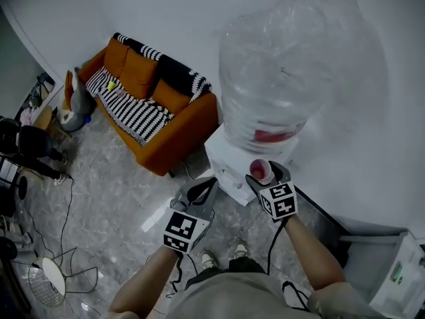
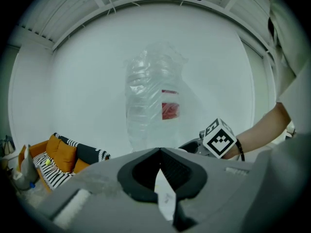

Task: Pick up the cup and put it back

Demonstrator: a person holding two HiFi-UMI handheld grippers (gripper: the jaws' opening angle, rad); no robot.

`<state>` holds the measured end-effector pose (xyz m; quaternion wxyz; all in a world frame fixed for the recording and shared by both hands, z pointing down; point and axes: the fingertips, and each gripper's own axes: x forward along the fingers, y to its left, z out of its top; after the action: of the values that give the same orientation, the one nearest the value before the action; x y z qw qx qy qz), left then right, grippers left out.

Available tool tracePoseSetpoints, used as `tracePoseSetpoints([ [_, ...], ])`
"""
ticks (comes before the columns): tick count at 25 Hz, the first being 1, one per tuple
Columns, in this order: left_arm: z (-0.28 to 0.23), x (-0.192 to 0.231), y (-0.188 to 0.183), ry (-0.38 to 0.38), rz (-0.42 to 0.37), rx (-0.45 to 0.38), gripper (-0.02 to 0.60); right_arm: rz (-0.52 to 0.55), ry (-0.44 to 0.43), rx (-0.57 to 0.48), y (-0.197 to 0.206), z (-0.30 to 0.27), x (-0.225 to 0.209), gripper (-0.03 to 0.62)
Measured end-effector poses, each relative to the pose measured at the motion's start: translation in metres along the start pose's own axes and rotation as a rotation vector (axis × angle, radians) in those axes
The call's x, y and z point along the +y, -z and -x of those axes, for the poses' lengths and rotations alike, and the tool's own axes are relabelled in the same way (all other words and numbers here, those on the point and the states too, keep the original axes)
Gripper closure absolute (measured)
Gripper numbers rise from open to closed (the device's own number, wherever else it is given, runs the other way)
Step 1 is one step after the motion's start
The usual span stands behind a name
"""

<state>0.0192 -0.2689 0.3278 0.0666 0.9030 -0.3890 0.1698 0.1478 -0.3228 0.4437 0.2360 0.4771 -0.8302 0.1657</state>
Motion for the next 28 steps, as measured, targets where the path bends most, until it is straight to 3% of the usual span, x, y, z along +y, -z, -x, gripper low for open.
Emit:
tracePoseSetpoints([
  [12, -0.004, -0.001, 0.016, 0.007, 0.008, 0.049, 0.580, -0.042, 0.048, -0.004, 0.019, -0.014, -0.015, 0.209],
  [20, -0.001, 0.001, 0.012, -0.003, 0.042, 0.035, 0.580, -0.053, 0.068, -0.035, 0.001, 0.012, -0.013, 0.206],
  [28, 0.019, 0.013, -0.004, -0.043, -0.009, -0.020, 0.580, -0.036, 0.101, -0.135, -0.043, 0.058, -0.003, 0.332],
])
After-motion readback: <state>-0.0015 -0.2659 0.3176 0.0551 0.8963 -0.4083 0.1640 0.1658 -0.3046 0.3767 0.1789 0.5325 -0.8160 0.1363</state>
